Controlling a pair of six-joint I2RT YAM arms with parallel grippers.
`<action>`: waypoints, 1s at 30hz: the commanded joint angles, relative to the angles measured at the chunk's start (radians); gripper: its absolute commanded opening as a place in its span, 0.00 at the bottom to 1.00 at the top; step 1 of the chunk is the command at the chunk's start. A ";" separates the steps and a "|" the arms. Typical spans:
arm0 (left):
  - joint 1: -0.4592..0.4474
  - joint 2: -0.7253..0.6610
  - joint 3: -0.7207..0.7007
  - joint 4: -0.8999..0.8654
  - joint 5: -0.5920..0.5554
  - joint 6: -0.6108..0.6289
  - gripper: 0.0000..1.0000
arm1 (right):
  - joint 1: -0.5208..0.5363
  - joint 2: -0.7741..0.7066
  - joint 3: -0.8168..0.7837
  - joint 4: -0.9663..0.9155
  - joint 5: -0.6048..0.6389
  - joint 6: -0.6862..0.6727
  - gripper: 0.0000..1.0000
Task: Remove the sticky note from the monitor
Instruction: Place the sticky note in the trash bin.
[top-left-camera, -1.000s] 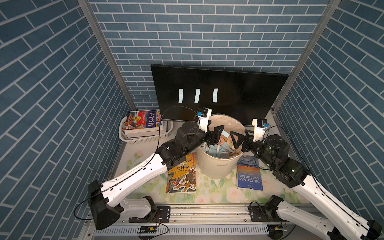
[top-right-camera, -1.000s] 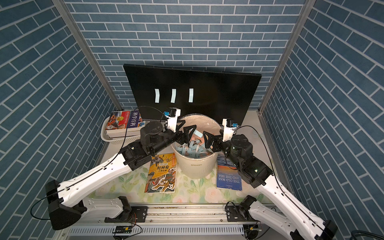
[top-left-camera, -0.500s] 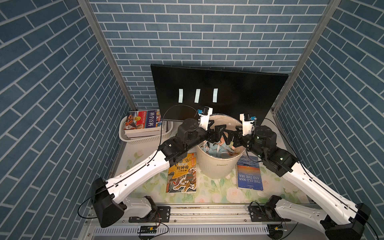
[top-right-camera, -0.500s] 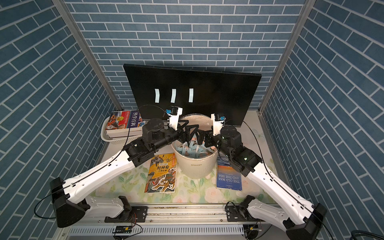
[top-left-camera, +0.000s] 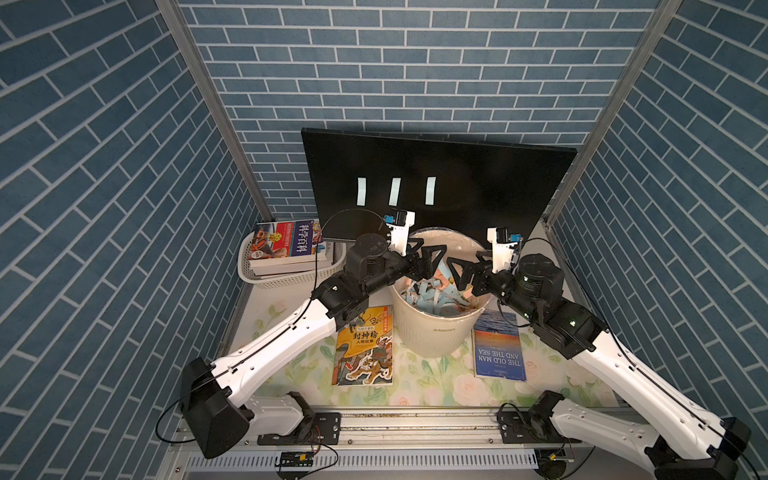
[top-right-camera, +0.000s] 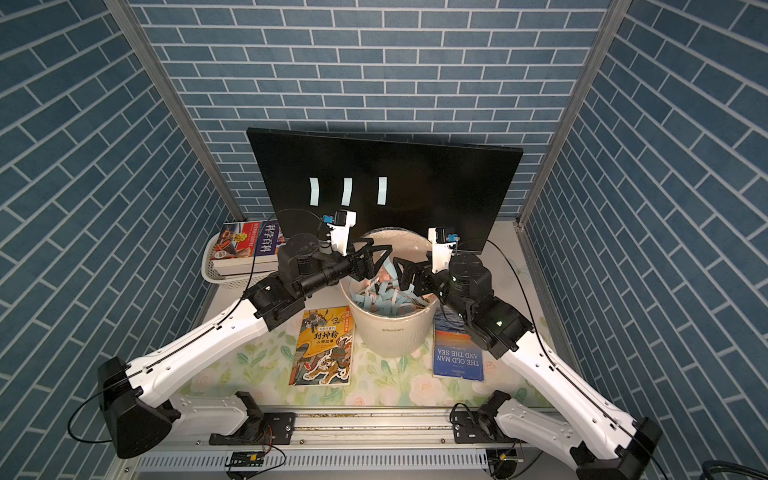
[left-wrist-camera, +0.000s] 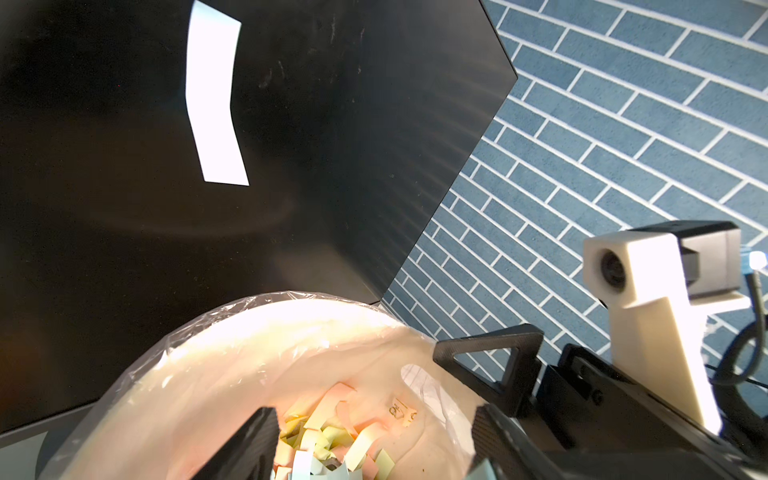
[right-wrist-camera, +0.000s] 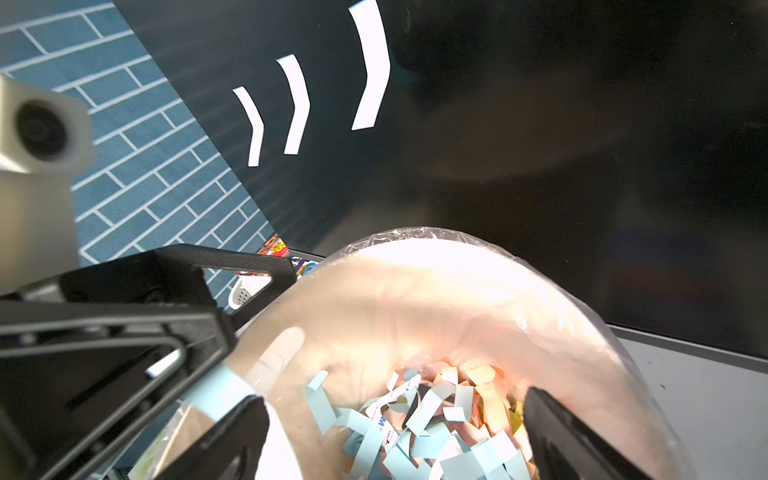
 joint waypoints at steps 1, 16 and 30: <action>0.014 -0.016 -0.009 0.048 0.051 -0.030 0.79 | -0.002 -0.021 -0.010 0.041 -0.083 -0.012 1.00; 0.021 -0.034 -0.015 0.113 0.178 -0.101 0.79 | -0.001 0.099 0.042 0.061 -0.027 0.023 1.00; 0.062 -0.056 -0.023 0.070 0.116 -0.071 0.79 | 0.000 0.079 0.052 -0.002 0.095 0.015 1.00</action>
